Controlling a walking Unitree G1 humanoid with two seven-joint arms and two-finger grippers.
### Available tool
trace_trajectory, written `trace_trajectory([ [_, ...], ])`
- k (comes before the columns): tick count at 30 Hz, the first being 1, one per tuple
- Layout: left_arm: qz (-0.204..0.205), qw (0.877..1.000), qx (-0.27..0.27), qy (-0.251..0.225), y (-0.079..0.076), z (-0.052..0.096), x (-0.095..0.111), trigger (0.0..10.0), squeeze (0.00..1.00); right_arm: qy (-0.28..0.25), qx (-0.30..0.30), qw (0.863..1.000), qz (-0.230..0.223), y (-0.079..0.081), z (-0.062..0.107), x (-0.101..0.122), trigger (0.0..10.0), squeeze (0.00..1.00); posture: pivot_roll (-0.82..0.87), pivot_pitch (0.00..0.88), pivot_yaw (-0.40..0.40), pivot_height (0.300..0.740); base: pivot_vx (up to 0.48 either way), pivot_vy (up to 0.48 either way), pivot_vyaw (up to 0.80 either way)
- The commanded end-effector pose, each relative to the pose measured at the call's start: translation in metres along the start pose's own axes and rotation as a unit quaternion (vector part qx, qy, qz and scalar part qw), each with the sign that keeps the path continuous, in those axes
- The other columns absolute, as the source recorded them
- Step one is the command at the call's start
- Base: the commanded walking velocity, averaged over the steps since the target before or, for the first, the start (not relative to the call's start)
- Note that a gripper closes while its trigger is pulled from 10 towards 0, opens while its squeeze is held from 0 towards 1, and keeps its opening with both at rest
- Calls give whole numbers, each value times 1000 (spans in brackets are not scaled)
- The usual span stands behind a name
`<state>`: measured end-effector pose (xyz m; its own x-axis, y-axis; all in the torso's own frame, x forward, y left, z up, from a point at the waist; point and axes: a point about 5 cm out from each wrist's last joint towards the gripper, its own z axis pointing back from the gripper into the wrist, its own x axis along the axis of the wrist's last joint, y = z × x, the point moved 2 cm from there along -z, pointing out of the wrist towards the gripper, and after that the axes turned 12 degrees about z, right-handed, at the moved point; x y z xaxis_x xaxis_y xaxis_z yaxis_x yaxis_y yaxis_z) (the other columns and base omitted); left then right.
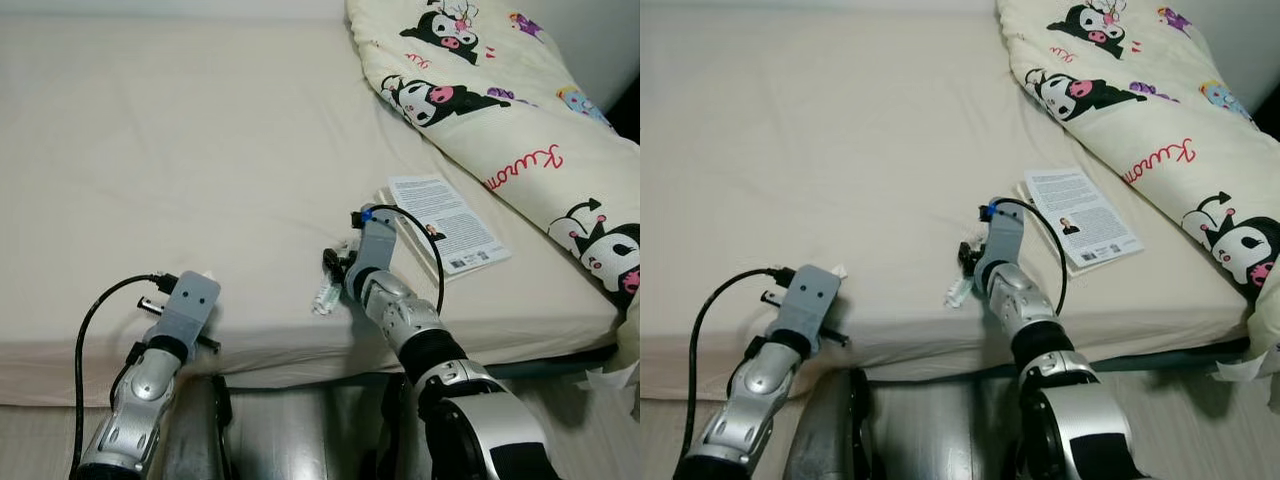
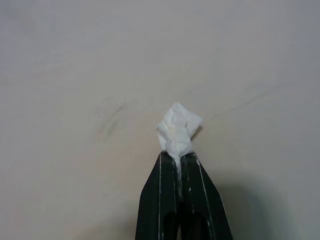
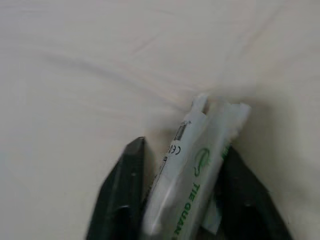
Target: Clean up the room
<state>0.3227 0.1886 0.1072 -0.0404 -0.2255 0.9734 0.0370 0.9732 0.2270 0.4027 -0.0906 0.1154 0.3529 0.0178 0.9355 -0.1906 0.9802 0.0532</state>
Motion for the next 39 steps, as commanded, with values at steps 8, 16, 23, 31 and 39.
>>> trace_trajectory([
  [8, 16, 1000, 14, 14, -4, -10, -9, 0, 0, 84, -11, 995, -46, -20, 6, -50, 0, 0, 143, 169, -82, 510, 0, 0, 0],
  [16, 251, 966, 55, 1, 9, -38, 4, 0, 0, -159, 60, 978, -124, -44, 17, 32, 0, 0, 116, 48, -71, 519, 0, 0, 0],
  [23, 347, 937, 30, -8, 6, -47, 11, 10000, 0, -214, 68, 965, -137, -59, 30, 38, 0, 0, 101, 0, -61, 543, 0, 0, 0],
  [31, 363, 931, 34, 10, 3, -50, 2, 10000, 0, -225, 77, 961, -143, -65, 39, 23, 0, 0, 79, 0, -64, 576, -185, 0, 0],
  [39, 340, 939, 28, 48, -2, -44, -21, 10000, 0, -180, 49, 975, -120, -80, 41, -10, 0, 0, 76, 0, -60, 614, -33, 0, 0],
])
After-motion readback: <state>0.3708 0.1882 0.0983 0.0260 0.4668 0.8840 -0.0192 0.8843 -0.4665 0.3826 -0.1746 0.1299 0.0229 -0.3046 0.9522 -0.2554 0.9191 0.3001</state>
